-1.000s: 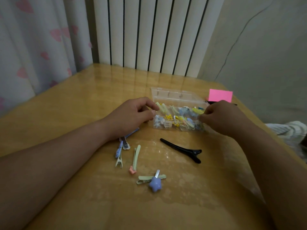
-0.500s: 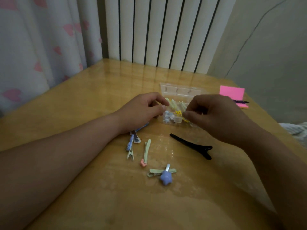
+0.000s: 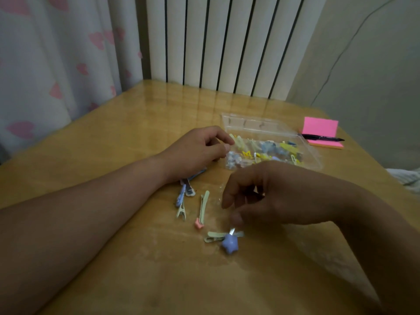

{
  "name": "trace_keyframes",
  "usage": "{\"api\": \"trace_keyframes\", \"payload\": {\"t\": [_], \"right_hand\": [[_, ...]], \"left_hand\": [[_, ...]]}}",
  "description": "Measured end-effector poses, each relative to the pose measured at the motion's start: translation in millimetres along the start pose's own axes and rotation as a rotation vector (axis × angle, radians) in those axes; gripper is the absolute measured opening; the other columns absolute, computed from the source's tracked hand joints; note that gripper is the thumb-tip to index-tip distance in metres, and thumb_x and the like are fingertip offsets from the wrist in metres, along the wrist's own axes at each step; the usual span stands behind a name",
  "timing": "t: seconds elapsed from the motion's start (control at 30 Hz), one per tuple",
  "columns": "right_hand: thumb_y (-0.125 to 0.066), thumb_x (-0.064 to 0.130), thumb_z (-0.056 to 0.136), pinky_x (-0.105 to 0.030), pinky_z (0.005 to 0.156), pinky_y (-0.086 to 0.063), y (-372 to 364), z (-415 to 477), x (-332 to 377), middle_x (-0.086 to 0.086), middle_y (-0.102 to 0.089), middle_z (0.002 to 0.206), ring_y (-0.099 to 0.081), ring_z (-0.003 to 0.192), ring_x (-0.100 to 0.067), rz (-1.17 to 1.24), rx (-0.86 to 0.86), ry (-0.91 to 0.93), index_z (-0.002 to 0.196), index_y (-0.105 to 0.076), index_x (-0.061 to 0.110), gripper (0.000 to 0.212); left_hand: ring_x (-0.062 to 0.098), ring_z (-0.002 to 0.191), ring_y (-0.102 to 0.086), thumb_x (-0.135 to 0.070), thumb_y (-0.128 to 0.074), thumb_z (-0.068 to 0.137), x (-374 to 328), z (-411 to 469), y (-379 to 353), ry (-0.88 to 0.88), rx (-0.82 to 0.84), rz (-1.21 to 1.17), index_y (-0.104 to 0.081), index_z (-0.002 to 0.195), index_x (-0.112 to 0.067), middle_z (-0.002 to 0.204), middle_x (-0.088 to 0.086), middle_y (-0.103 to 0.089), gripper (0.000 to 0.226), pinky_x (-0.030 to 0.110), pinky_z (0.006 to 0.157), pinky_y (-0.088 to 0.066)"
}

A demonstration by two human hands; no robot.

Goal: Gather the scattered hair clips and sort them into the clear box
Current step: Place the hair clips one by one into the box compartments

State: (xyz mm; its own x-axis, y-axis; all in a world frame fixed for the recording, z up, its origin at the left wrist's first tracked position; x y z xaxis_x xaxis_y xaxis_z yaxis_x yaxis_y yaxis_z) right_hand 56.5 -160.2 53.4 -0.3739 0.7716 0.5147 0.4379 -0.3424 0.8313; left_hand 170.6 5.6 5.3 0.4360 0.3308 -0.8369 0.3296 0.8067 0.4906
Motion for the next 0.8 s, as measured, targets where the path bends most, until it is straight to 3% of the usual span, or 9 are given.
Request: {"api": "trace_keyframes", "payload": {"t": [0.13, 0.37, 0.53, 0.8], "right_hand": [[-0.087, 0.054, 0.077, -0.029, 0.075, -0.056, -6.6, -2.1, 7.5, 0.012, -0.069, 0.099, -0.065, 0.086, -0.005, -0.027, 0.145, -0.026, 0.109, -0.071, 0.042, 0.038], [-0.083, 0.050, 0.085, -0.023, 0.063, -0.048, -7.0, -2.6, 10.9, 0.008, -0.070, 0.089, -0.065, 0.078, -0.009, -0.045, 0.116, -0.025, 0.097, -0.070, 0.032, 0.025], [-0.079, 0.052, 0.088, -0.036, 0.069, -0.053, -8.0, 0.3, 6.2, 0.008, -0.067, 0.086, -0.062, 0.076, -0.009, -0.088, 0.020, -0.016, 0.095, -0.068, 0.033, 0.023], [-0.081, 0.052, 0.086, -0.020, 0.065, -0.047, -6.8, 2.2, 1.4, 0.013, -0.068, 0.089, -0.062, 0.077, -0.003, -0.062, 0.033, -0.030, 0.098, -0.069, 0.036, 0.023]], "left_hand": [[0.008, 0.085, -0.066, -0.025, -0.066, 0.104, 2.5, 2.0, -0.2, -0.007, 0.000, 0.002, -0.075, 0.117, -0.024, 0.092, 0.007, -0.071, 0.015, 0.032, 0.086, -0.054], [0.026, 0.098, -0.070, -0.026, -0.067, 0.104, 3.5, 2.6, -0.5, -0.007, -0.004, 0.002, -0.075, 0.117, -0.027, 0.100, 0.014, -0.073, 0.015, 0.038, 0.091, -0.055], [0.028, 0.099, -0.069, -0.026, -0.067, 0.104, 3.4, 2.0, -0.6, -0.010, -0.004, -0.008, -0.075, 0.116, -0.027, 0.100, 0.014, -0.073, 0.015, 0.043, 0.094, -0.055], [0.029, 0.099, -0.070, -0.026, -0.067, 0.104, 3.1, 1.1, -0.7, -0.011, -0.012, -0.003, -0.075, 0.115, -0.028, 0.098, 0.012, -0.073, 0.014, 0.047, 0.096, -0.054]]}}
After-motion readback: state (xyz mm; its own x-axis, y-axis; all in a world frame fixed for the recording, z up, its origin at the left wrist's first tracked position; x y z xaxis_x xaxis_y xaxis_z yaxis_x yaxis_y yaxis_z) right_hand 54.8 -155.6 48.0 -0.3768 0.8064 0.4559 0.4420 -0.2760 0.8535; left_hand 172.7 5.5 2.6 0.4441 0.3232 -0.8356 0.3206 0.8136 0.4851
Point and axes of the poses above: each hand's wrist, its own z-axis towards the middle knuckle, its own y-axis out of the back of the hand, x = y × z, the point moved 3 cm from there along z, towards the middle knuckle
